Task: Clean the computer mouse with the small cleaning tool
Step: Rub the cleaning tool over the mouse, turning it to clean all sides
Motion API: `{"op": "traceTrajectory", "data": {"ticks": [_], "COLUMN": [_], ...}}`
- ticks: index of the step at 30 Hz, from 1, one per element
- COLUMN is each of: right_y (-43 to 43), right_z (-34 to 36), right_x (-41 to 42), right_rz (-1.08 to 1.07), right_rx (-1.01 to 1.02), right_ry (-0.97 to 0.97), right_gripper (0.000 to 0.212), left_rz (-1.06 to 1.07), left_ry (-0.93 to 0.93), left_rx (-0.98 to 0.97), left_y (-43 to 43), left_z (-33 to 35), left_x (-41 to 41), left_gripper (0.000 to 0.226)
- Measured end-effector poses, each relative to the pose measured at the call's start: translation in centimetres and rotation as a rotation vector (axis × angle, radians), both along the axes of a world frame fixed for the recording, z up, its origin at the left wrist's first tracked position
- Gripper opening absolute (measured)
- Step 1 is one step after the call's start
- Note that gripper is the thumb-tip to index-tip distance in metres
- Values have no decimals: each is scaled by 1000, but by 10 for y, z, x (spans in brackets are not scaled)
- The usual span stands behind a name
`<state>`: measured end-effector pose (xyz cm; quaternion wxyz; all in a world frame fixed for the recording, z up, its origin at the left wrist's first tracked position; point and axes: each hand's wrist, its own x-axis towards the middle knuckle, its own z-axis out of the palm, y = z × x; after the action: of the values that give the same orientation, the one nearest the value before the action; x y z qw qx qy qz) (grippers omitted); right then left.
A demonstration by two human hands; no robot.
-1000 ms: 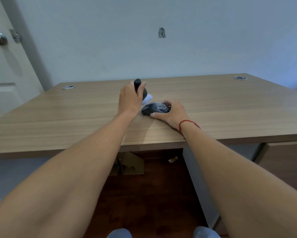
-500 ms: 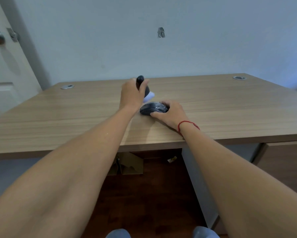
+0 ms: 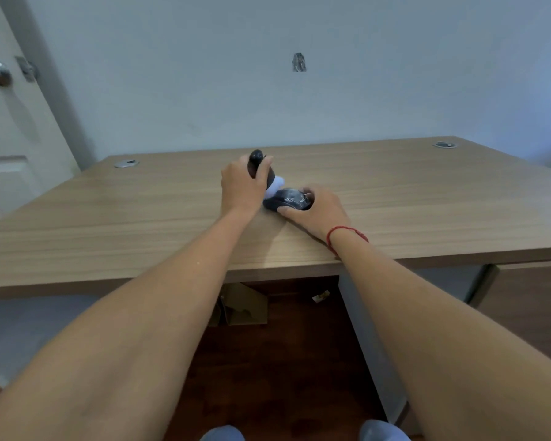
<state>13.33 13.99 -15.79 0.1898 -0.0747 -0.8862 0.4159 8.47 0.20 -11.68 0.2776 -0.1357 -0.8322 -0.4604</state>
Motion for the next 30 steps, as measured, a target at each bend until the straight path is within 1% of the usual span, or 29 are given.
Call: {"op": "traceTrajectory", "data": {"ticks": [2, 4, 6, 8, 9, 12, 13, 15, 17, 19, 21, 23, 25, 28, 30], "right_y": [-2, -3, -3, -2, -2, -3, -4, -5, -6, -5, -5, -6, -6, -3, -3], "right_z": [0, 1, 1, 1, 1, 3, 2, 2, 1, 0, -2, -1, 1, -1, -3], "right_x": [2, 3, 3, 2, 2, 1, 0, 0, -1, -3, -4, -4, -4, -8, -10], "right_rz": [-11, -13, -21, -33, -40, -68, -75, -82, -94, -104, -113, -129, -123, -104, -100], "right_rx": [42, 67, 80, 92, 101, 152, 169, 200, 240, 272, 276, 212, 116, 100, 94], "right_ry": [-6, -12, -10, -12, -13, -6, -5, 7, 27, 31, 35, 38, 8, -29, -31], "right_gripper": [45, 43, 43, 45, 47, 51, 51, 49, 50, 55, 54, 49, 47, 46, 47], "left_rz": [-4, 62, 143, 147, 133, 63, 44, 30, 72, 126, 126, 132, 152, 143, 85], "left_ry": [-31, -81, -112, -106, -93, -42, -27, -26, -69, -117, -130, -132, -152, -160, -146], "left_rx": [-15, -34, -106, -135, -104, 80, 94, 35, -46, -139, -188, -142, 4, 181, 232], "left_y": [5, 4, -1, -5, -5, 0, 3, 8, 11, 11, 11, 12, 12, 12, 11], "left_z": [-5, -12, -15, -13, -10, 1, 3, 1, -8, -15, -17, -17, -19, -21, -20], "left_x": [2, 1, -2, -5, -5, -4, -2, 5, 5, 2, -2, -1, 0, 0, 0], "left_gripper": [37, 38, 42, 43, 42, 40, 41, 43, 38, 38, 38, 39, 40, 38, 39]}}
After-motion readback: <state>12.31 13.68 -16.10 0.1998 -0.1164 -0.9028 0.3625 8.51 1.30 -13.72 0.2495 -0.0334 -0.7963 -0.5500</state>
